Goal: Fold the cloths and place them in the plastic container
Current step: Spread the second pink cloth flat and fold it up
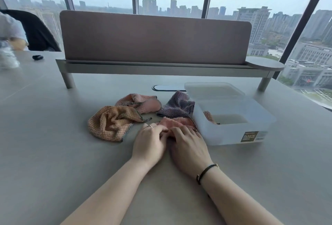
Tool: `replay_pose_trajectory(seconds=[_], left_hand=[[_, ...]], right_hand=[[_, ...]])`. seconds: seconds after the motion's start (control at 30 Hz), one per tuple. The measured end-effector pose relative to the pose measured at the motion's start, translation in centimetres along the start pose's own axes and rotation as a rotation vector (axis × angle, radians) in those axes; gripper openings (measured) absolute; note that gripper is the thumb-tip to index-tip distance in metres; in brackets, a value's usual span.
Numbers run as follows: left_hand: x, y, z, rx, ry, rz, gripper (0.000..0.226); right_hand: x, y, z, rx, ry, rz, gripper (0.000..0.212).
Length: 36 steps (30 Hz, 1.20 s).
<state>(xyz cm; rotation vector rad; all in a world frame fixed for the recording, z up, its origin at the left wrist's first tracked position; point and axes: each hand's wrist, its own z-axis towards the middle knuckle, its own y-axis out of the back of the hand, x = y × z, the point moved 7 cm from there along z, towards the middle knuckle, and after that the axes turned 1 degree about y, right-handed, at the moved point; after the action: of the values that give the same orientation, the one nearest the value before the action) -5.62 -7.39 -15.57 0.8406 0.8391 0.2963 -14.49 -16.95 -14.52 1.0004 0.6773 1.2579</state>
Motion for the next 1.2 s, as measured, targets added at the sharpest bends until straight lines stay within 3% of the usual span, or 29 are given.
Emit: replay_pose_trajectory(seconds=[0.17,0.37,0.47,0.57,0.6,0.8,0.97,1.07,1.2], left_hand=[[0.2,0.2,-0.5,0.077,-0.017,0.083,0.033],[-0.5,1.8,-0.7,0.007,-0.063,0.176,0.015],[-1.5,3.5,-0.8,-0.01,-0.126,0.028,0.017],[-4.9,6.9,-1.3,-0.001,-0.258,-0.155,0.01],[-5.9,8.6,-1.4,-0.036,-0.285,-0.191,0.011],[-7.5,17.7,-0.2,-0.201,-0.278,-0.269,0.009],[-6.3,22.0,0.0,-0.225,-0.236,-0.271,0.002],[-5.4,23.5,-0.3,-0.242,-0.221,-0.332,0.003],[-5.0,24.7,-1.6,-0.205,-0.21,-0.359,0.017]], right_hand=[[-1.7,0.6,-0.1,0.04,-0.164,0.262,0.027],[-2.2,1.2,-0.9,0.065,-0.211,0.433,0.033],[-2.2,1.5,-1.5,0.086,-0.236,0.533,0.044],[-1.4,2.8,-1.6,0.046,-0.215,0.465,0.034],[-1.2,3.5,-1.3,0.018,-0.209,0.471,0.04],[-1.3,8.5,0.4,-0.037,-0.222,0.992,0.047],[-0.6,13.4,0.9,-0.072,-0.128,1.181,0.017],[-0.7,15.9,1.1,-0.11,-0.104,1.121,0.005],[-0.7,19.4,0.1,-0.119,-0.07,1.02,0.004]])
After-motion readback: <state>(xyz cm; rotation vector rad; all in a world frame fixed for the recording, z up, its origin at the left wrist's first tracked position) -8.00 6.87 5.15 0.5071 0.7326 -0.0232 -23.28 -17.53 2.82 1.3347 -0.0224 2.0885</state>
